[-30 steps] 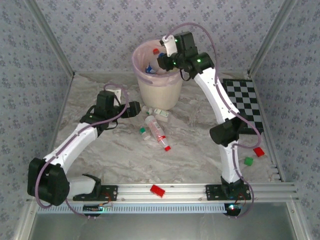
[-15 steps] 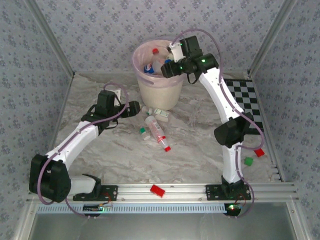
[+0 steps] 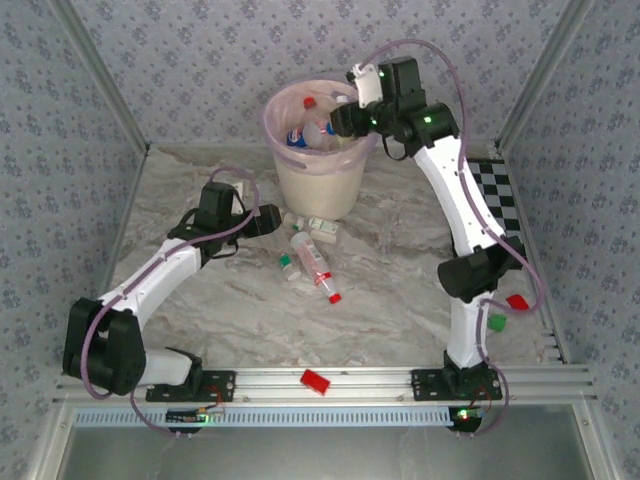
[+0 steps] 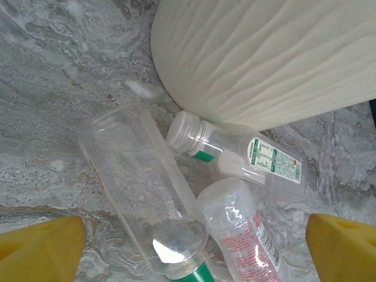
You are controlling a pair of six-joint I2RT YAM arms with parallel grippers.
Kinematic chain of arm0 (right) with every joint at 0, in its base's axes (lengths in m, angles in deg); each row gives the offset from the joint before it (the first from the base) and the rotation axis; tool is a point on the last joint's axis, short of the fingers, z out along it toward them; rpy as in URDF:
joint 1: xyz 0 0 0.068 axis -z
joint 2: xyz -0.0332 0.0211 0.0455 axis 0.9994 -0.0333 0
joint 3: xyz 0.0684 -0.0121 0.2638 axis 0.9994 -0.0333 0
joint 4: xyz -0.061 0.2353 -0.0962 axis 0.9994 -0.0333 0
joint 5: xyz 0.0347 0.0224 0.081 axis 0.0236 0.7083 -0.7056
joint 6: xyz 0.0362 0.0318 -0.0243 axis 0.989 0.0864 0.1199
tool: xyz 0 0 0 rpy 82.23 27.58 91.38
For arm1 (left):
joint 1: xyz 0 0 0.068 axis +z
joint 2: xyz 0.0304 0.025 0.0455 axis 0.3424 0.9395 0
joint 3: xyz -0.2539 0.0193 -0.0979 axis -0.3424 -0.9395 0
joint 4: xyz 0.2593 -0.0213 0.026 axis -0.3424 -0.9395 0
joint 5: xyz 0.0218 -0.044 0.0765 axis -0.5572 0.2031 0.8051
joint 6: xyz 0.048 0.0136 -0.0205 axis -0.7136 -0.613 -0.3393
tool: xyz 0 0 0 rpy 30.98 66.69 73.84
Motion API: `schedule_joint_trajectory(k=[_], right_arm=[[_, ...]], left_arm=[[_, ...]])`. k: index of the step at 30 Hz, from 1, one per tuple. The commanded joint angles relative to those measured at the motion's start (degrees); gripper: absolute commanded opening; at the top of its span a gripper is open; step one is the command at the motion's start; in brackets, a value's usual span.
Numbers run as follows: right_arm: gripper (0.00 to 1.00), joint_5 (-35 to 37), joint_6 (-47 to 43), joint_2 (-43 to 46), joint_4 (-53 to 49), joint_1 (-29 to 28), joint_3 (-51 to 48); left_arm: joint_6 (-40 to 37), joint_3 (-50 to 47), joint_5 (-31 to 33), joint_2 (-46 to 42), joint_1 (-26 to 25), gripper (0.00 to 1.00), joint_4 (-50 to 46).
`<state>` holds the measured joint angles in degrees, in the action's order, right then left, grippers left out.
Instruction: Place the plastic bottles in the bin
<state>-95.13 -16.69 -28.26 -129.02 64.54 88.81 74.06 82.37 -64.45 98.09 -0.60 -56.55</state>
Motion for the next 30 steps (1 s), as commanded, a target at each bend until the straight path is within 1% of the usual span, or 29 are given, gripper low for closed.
schedule_joint_trajectory(k=[1,2,5,8,12,16,17,18,19,21,22,24,28,30], right_arm=[[0.41,-3.05,3.13,-7.39,0.63,-0.08,6.36],[0.37,-3.18,3.46,-9.23,0.17,-0.07,8.23],[0.31,-4.27,4.16,-13.2,-1.04,-0.15,10.78],[0.3,-5.14,3.92,-14.22,-2.14,-0.52,9.04],[0.3,-4.54,2.48,-12.69,-1.85,-1.37,3.75],[0.31,-3.99,2.24,-10.78,-1.85,-1.31,3.33],[0.33,-3.79,2.09,-9.86,-1.85,-1.21,3.36],[0.37,-3.47,1.83,-8.75,-1.85,-1.23,3.23],[0.42,-3.06,1.52,-7.63,-1.81,-1.11,2.93],[0.55,-2.3,-0.5,-3.86,-1.38,-0.97,0.96],[0.59,-2.03,-0.87,-1.83,-0.94,-0.84,-0.64],[0.66,-1.42,-1.06,3.45,1.38,-0.46,-6.21],[0.73,-1.04,-0.67,14.33,6.56,0.87,-19.79],[0.79,-0.58,0.32,20.21,9.37,2.09,-27.98]], left_arm=[[1.94,-2.13,0.73,1.31,0.15,0.96,0.29],[2.55,-2.75,0.73,1.62,0.06,0.96,0.68],[4.39,-4.46,0.73,2.85,-0.29,0.96,2.23],[5.58,-5.67,1.47,4.21,-0.56,0.94,2.67],[6.46,-7.03,1.7,5.41,-0.81,0.92,3.27],[7.32,-7.29,1.46,6.34,-1.06,0.91,4.31],[7.56,-7.16,1.43,6.49,-1.17,0.9,4.54],[7.75,-7.07,1.36,6.65,-1.34,0.9,4.67],[8.03,-7.05,1.32,6.83,-1.56,0.9,4.82],[8.58,-7.05,1.06,7.0,-2.11,0.89,5.07],[8.84,-7.05,1.0,7.0,-2.37,0.89,5.12],[9.22,-7.22,1.28,6.88,-3.22,0.88,5.18],[10.94,-7.98,1.48,7.63,-3.89,0.86,5.95],[12.12,-8.55,0.64,8.1,-4.29,0.88,7.4]])
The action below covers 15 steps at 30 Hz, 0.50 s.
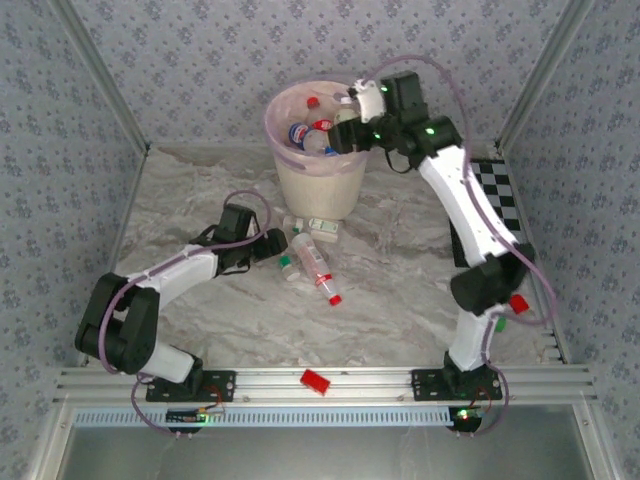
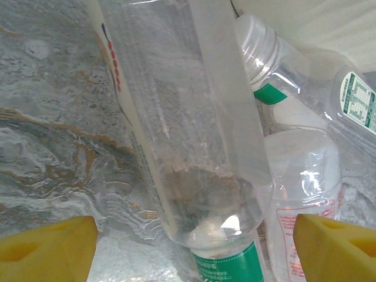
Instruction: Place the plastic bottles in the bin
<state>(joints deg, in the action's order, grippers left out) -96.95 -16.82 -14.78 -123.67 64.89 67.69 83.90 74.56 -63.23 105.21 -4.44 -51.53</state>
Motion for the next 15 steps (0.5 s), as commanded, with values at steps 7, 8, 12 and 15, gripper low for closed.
schedule_joint_trajectory(k=[7,8,12,15], right_arm=[[0.84,-0.85,5.63,22.08,7.7,9.64,-29.74],[0.84,-1.84,6.44,23.86,9.0,11.1,-32.68],[0.84,-3.58,8.18,29.68,9.25,15.31,-41.79],[0.84,-4.48,8.69,32.57,8.8,17.61,-45.92]], left_arm=[[4.1,-0.39,-0.03,4.37,-2.77,0.97,4.03],[4.59,-0.52,0.44,4.89,-2.78,0.95,4.26],[5.53,-0.7,2.64,6.31,-2.91,0.84,4.59],[5.97,-1.26,4.26,5.76,-3.07,0.73,4.59]])
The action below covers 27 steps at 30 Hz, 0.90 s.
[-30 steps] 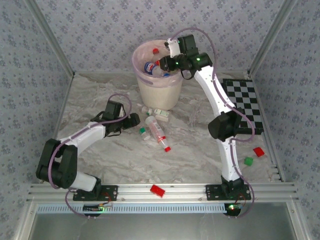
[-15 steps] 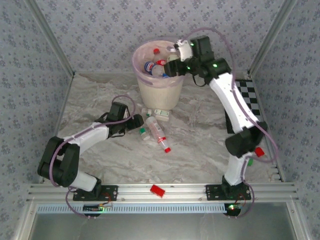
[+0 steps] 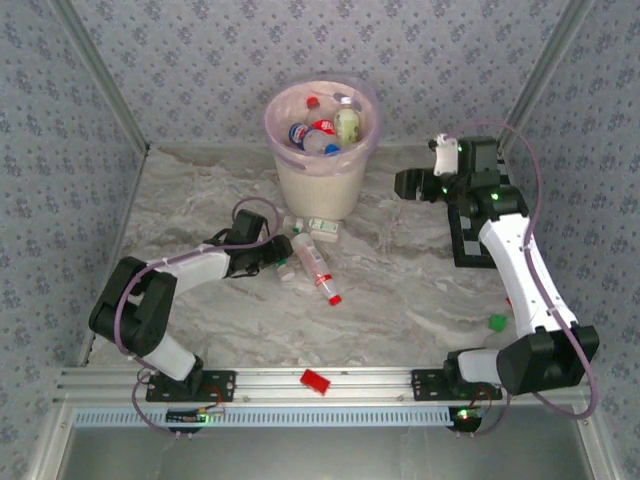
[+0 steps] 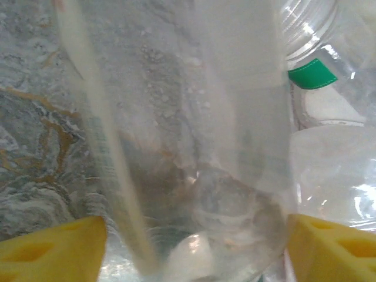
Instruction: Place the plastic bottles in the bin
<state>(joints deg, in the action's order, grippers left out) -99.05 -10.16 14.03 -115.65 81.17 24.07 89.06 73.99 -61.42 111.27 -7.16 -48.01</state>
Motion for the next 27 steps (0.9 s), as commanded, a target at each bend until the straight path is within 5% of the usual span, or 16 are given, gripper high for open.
schedule_joint_trajectory(k=[1,8,14,22,27], right_arm=[[0.84,-2.79,2.19,4.44,0.84,1.89,-3.26],[0.84,-9.1,5.02,7.02,5.2,3.58,-8.65],[0.84,-16.39,6.88,7.05,9.46,2.92,-10.88],[0.88,-31.33,13.06,6.61,16.35,0.5,-8.77],[0.95,-24.99,10.66,5.24,14.67,-9.69,-3.4]], left_arm=[[0.82,-0.79,2.85,-0.56,-0.44,0.7,0.87],[-1.52,-0.54,7.42,-5.92,-0.4,0.48,-4.51],[-6.07,1.7,10.36,-13.05,-0.31,0.42,-10.88],[-18.76,3.5,-8.2,-24.37,-2.38,0.41,-3.32],[-25.22,3.52,-10.57,-27.66,-8.43,0.42,3.19]])
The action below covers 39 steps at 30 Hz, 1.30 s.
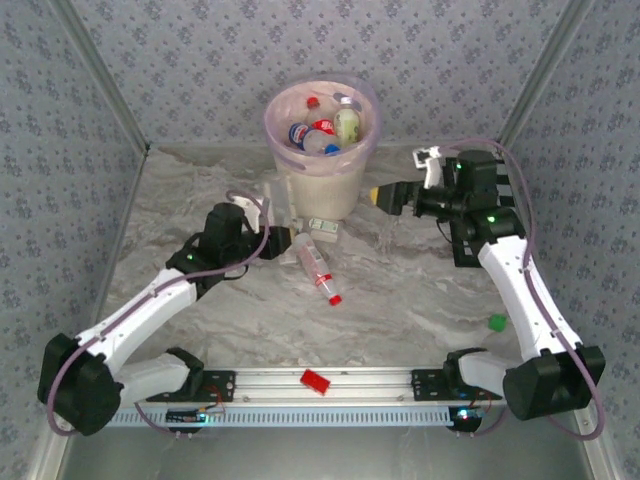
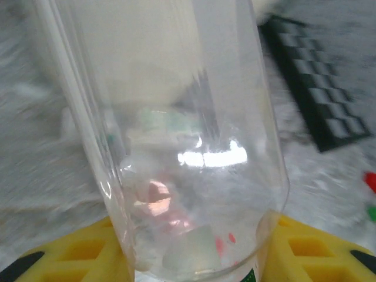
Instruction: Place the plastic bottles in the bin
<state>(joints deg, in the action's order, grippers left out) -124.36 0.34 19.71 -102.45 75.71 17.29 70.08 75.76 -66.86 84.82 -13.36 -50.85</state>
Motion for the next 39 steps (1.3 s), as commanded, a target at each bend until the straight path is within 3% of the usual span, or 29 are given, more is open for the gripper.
schedule_joint_trajectory(k=[1,6,12,16,19,21,25,28,33,39], right_arm=[[0.95,1.53,1.07,-1.21,2.54,-6.19,3.3],[1.0,10.7,4.5,-5.38,8.28,-14.19,2.29],[1.0,13.34,5.7,-10.06,9.46,-17.6,2.9],[0.86,12.15,6.91,-11.65,11.45,-18.09,2.64],[0.67,12.6,6.32,-11.41,11.16,-17.97,2.94],[0.57,13.52,5.19,-10.49,10.11,-17.76,3.59],[0.53,14.76,0.71,-8.79,5.43,-16.67,7.62],[0.52,17.55,-4.83,-7.19,0.92,-15.3,12.84],[0.44,24.33,-11.69,-5.62,0.36,-13.18,20.65],[0.35,31.27,-16.13,-7.34,8.8,-11.5,25.08]], left_arm=[[-6.31,1.75,-5.48,-0.9,-2.9,0.42,7.2],[-6.92,2.35,-6.1,1.74,-7.03,0.42,12.98],[-6.58,2.54,-6.13,2.32,-9.23,0.41,17.56],[-6.49,2.19,-6.27,2.5,-9.68,0.41,19.19],[-6.4,2.1,-5.67,2.55,-9.75,0.41,18.95],[-6.48,2.19,-4.78,2.52,-9.77,0.46,18.21],[-6.48,2.27,-0.85,2.02,-9.77,0.74,16.37],[-6.31,2.54,4.84,1.26,-9.67,0.86,13.32],[-2.19,1.96,15.87,0.16,-8.04,0.89,6.66],[8.1,-2.32,19.75,-3.01,-2.31,0.88,0.97]])
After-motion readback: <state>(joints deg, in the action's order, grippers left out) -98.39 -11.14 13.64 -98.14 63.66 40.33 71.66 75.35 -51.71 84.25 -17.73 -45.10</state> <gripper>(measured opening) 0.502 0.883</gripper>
